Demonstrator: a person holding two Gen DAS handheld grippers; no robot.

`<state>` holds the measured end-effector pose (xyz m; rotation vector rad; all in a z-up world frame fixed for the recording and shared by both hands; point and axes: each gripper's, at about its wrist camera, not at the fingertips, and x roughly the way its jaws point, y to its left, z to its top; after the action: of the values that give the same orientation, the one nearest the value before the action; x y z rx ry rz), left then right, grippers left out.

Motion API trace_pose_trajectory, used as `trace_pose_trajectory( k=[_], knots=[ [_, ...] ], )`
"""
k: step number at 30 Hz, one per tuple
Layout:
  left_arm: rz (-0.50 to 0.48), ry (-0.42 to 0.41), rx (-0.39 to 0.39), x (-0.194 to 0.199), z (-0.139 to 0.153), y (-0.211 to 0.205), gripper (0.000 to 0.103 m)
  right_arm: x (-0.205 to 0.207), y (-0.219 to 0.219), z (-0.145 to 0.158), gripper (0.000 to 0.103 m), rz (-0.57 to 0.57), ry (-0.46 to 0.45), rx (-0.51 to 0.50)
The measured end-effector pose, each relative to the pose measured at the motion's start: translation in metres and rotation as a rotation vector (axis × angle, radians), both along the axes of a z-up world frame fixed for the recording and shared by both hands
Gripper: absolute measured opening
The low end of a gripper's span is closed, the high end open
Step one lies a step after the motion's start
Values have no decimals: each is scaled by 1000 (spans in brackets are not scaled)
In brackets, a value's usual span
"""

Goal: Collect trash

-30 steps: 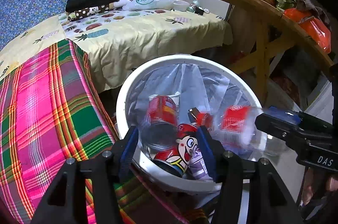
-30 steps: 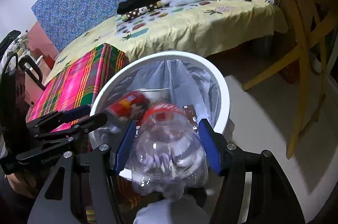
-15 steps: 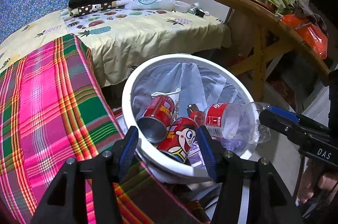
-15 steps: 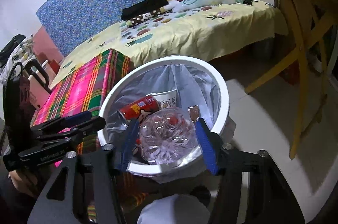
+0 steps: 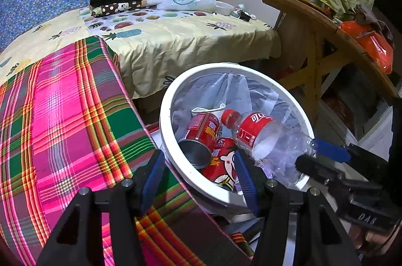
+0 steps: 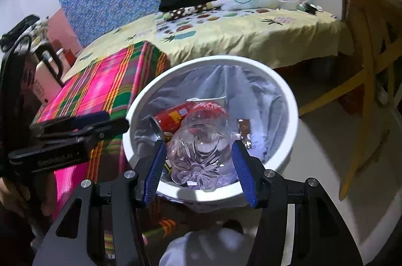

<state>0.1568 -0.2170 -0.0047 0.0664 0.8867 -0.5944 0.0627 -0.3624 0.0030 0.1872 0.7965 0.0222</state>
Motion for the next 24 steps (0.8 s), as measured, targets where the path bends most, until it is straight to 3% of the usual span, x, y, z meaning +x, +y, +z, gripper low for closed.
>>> trace_pose_trajectory(
  k=[2, 5, 10, 24],
  knots=[
    [5, 2, 0, 1, 0, 3, 60, 8, -1, -6, 42, -1, 35, 3],
    [15, 2, -2, 2, 0, 7, 60, 22, -9, -19, 42, -24, 108, 17],
    [33, -4, -10, 0, 2, 16, 60, 10, -8, -1, 43, -19, 30, 26],
    [80, -80, -15, -36, 22, 40, 60, -15, 14, 24, 43, -30, -32, 4]
  ],
)
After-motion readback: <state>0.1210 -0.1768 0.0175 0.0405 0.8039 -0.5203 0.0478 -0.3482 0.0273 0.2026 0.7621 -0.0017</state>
